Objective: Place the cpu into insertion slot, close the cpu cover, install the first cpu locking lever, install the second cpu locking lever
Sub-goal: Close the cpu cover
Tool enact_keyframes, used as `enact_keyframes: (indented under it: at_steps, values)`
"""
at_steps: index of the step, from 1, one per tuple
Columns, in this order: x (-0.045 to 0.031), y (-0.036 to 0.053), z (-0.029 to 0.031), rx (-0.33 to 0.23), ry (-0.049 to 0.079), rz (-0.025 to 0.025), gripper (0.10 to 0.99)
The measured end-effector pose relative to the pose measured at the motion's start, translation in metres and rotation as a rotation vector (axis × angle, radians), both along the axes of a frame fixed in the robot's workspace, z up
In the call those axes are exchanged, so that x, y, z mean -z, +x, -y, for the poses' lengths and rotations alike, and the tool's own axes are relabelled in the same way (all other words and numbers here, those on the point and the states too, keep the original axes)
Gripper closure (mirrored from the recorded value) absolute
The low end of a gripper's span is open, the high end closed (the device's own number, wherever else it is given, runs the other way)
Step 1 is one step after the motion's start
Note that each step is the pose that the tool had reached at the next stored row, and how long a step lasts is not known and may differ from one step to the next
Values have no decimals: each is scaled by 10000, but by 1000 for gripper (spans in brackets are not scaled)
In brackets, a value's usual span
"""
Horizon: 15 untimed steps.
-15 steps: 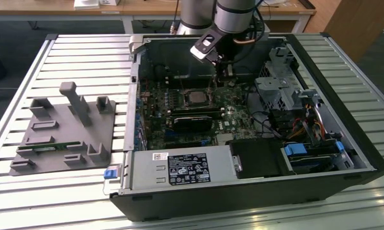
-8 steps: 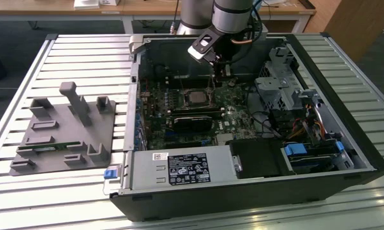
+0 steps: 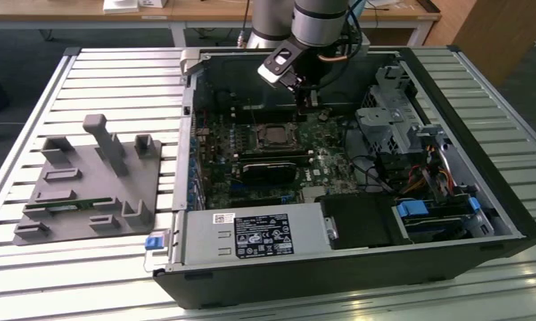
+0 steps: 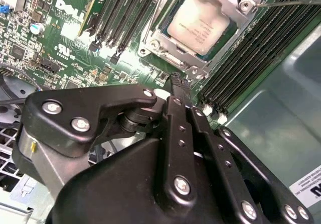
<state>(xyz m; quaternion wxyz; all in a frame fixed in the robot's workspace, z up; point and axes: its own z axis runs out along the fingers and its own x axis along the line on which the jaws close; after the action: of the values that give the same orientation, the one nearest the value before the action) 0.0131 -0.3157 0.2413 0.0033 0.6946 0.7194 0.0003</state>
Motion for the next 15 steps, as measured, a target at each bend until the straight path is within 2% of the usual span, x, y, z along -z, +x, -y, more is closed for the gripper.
enact_keyframes:
  at_steps: [6, 15]
  values:
    - [4, -45, -1, -1, -1, -1, 980]
    - [54, -176, 3, -1, -2, -1, 980]
